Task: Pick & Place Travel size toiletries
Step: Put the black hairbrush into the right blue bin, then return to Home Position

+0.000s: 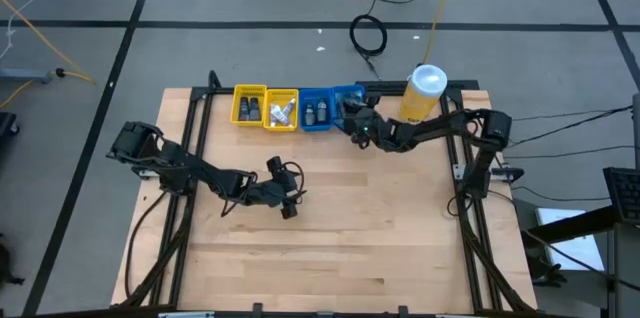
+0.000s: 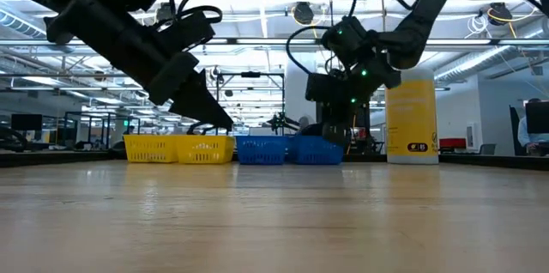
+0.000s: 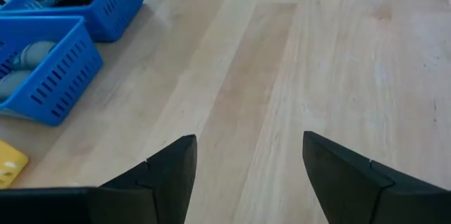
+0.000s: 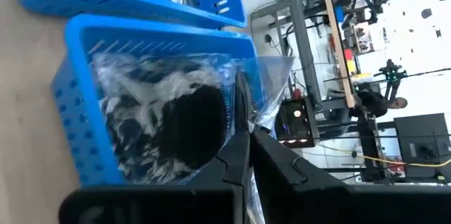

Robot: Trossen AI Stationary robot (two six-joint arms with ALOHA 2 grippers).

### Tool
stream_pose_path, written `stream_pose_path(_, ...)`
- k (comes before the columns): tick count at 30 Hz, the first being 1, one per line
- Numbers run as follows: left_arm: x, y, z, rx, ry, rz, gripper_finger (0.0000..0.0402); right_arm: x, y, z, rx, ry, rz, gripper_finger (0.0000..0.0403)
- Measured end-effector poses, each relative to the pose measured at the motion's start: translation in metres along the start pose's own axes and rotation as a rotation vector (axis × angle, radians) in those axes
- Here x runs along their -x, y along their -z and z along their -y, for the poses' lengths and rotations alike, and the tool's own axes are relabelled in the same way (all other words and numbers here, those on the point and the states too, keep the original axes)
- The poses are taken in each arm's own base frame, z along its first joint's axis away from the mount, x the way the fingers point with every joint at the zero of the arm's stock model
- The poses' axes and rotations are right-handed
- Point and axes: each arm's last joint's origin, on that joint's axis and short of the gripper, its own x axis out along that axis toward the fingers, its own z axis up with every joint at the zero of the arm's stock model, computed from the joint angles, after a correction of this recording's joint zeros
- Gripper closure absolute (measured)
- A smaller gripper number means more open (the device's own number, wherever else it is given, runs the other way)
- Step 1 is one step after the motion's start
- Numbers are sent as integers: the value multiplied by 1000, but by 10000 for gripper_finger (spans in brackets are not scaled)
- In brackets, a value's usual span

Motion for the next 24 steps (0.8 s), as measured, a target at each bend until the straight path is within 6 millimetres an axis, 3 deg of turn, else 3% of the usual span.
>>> stream_pose_path(9,0,0,0,5,-1,-5,147,12,-10,-4,0,-39,60,369)
stream_pose_path(18,0,0,0,5,-1,-4,146,40,-11,19,-60,-173,96,262)
stream_pose_path(24,0,1,0,12,-1,-8,146,70,-15,49,-378,-468,308,246)
